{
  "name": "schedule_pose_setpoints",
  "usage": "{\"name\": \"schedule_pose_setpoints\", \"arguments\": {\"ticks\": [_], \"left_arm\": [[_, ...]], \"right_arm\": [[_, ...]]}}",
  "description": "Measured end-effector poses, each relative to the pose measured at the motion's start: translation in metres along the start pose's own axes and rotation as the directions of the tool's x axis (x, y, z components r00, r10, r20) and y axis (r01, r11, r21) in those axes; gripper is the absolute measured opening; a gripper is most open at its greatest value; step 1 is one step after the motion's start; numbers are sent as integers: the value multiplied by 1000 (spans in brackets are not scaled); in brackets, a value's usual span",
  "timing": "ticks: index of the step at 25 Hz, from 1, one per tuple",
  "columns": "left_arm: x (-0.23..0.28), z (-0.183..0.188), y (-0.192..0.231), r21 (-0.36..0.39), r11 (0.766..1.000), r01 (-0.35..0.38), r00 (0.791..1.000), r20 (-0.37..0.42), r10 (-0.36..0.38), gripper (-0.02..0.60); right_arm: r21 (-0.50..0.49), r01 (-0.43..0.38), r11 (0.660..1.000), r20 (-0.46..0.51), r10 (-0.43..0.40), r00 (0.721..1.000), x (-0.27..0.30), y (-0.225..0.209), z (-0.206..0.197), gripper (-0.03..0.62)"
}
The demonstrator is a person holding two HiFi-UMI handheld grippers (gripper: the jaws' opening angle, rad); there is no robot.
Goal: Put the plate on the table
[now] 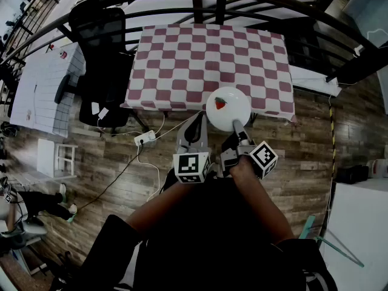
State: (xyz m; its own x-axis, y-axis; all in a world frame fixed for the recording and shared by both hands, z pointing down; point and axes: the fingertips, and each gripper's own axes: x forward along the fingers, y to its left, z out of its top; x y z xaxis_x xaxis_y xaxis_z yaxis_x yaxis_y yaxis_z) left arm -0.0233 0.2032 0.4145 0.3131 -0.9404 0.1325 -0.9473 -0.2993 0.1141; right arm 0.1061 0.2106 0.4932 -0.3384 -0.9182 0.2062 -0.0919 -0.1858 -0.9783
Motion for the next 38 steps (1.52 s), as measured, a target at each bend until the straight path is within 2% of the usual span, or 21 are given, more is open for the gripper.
{"name": "schedule_pose_setpoints", "arguments": {"ticks": [5, 10, 12, 16, 23, 27, 38], "left_arm": [[-4, 3, 0, -19, 1000, 8, 1000, 25, -7, 9], [-8, -2, -4, -13, 1000, -7, 1000, 24, 7, 9], [-10, -5, -5, -13, 1000, -18, 1000, 23, 19, 9], [-17, -9, -4, -14, 999, -43, 999, 11, 43, 9], [-20, -15, 20, -33, 995, -99, 995, -3, 99, 9], [-6, -22, 21, -31, 997, -73, 997, -15, 73, 9], [55, -13, 22, -9, 1000, 9, 999, -35, -9, 9]], "right_arm": [[-35, 21, 999, -2, -21, 1000, -5, -1, 0, 11], [-17, 4, 1000, -3, -4, 1000, -7, -4, 5, 12], [-15, 30, 999, -10, -30, 999, -9, -10, 6, 11], [4, 0, 1000, -15, 0, 1000, -9, -12, 7, 12], [-12, 10, 1000, -16, -10, 1000, -3, -20, 11, 11], [-19, 13, 1000, -10, -13, 1000, 5, -23, 11, 11], [-30, 59, 998, -12, -60, 998, 47, -24, 20, 11]]}}
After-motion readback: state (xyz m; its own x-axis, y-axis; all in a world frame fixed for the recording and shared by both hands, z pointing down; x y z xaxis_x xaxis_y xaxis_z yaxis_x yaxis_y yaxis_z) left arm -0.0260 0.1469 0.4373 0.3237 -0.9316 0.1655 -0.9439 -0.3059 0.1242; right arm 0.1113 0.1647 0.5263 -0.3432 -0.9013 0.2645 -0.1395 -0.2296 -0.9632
